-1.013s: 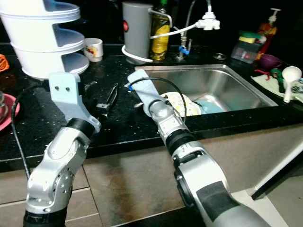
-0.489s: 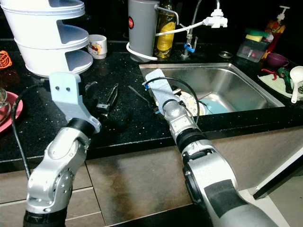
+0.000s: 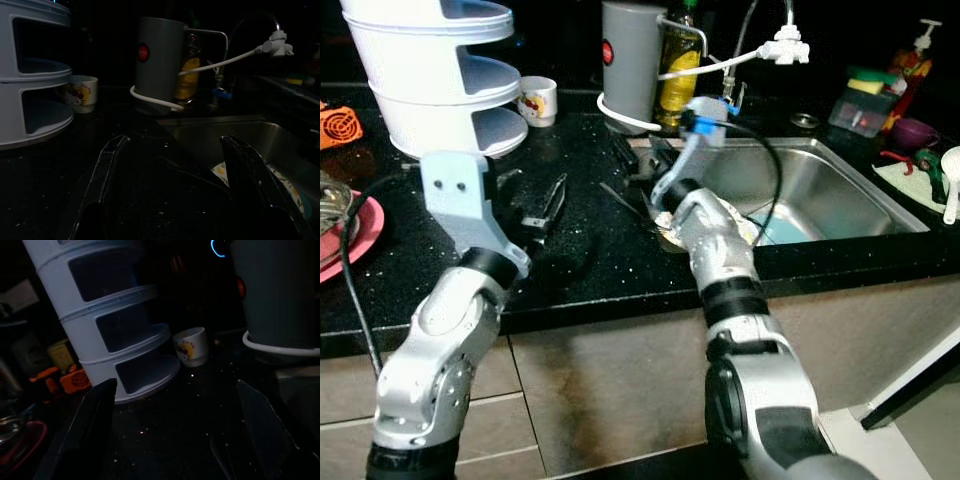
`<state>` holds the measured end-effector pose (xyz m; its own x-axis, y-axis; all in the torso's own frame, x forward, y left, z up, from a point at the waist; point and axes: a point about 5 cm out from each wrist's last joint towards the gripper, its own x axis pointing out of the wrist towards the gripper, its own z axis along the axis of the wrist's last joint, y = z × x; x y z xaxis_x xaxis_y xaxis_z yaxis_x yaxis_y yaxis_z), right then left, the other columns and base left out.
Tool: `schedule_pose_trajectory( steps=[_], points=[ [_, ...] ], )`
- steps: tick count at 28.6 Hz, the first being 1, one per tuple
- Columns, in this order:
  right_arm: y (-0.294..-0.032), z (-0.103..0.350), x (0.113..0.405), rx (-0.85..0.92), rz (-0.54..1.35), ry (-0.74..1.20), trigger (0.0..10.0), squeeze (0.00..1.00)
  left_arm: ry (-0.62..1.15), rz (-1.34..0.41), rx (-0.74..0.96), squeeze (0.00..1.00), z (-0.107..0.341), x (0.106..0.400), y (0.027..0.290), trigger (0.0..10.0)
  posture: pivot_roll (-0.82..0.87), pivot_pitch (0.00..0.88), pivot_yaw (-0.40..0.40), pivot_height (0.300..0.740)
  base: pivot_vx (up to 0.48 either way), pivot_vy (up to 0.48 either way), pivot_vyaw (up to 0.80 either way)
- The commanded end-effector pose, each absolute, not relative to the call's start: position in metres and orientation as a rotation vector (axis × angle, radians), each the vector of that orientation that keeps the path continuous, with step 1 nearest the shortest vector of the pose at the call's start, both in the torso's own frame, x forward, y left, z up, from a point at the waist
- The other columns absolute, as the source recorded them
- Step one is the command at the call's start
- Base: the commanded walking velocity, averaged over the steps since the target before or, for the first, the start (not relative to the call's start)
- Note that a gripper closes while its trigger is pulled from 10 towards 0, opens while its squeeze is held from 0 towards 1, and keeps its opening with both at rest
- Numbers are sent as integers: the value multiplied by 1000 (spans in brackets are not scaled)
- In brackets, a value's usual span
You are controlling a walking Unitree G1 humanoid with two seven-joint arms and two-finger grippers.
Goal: Kitchen organization
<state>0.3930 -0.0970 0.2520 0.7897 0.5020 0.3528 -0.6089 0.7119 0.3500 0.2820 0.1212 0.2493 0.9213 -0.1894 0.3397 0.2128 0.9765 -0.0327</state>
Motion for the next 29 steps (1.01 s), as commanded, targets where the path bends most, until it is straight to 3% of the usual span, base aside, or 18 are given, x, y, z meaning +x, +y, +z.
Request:
schedule_pose_trajectory(
  steps=[1, 11, 16, 29],
  points=[
    [-106, 250, 389, 514, 636, -255, 10000, 0, -341, -197, -65, 0, 249, 284, 122, 10000, 58, 0, -97, 740, 0, 0, 0],
    [-134, 237, 349, 765, 734, -368, 10000, 0, -344, -165, -43, 0, 249, 281, 144, 10000, 59, 0, -88, 740, 101, 0, 0],
    [-137, 232, 333, 763, 784, -358, 10000, 0, -353, -156, -18, 0, 253, 283, 153, 10000, 50, 0, -74, 740, 299, 0, 0],
    [-137, 235, 329, 716, 801, -324, 10000, 0, -371, -186, -12, 0, 259, 283, 149, 10000, 51, 0, -72, 740, 320, 0, 0]
  ],
)
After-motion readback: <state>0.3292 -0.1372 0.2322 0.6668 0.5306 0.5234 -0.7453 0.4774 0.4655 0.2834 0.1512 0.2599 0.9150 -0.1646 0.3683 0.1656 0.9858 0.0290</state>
